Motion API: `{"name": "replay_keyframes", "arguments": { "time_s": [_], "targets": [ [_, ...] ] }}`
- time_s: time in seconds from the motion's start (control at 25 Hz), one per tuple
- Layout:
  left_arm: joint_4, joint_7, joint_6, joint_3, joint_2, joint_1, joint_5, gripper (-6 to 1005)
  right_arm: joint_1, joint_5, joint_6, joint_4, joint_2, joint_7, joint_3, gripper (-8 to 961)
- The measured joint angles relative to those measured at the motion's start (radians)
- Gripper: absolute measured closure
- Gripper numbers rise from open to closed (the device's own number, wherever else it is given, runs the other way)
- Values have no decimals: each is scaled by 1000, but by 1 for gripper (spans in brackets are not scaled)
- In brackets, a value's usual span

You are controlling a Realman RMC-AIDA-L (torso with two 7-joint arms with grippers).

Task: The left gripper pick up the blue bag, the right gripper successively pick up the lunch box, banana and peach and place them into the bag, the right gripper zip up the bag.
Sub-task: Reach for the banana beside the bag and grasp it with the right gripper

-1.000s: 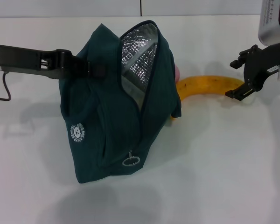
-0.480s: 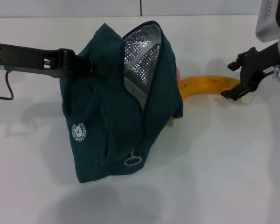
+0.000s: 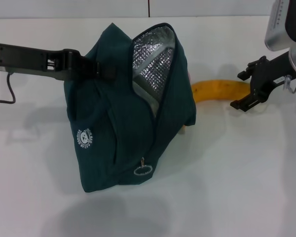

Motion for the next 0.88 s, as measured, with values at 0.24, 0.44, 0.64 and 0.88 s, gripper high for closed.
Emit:
{"name": "replay_keyframes", "arguments": {
  "time_s": [0.24,0.44,0.64,0.88],
  "targets": [
    [-4,0,0,0,-1,-2,2,948,3,0,5,14,2,-1,-3,92],
    [-3,0,0,0,-1,-3,2,948,7,0,9,21,5,-14,-4,115],
    [-3,0,0,0,-1,-4,3,947,4,0,23,12,12,-17,-7,138],
    [-1,0,0,0,0,-4,3,946,5,-7,30,10,13,-17,-8,267]
  ]
}}
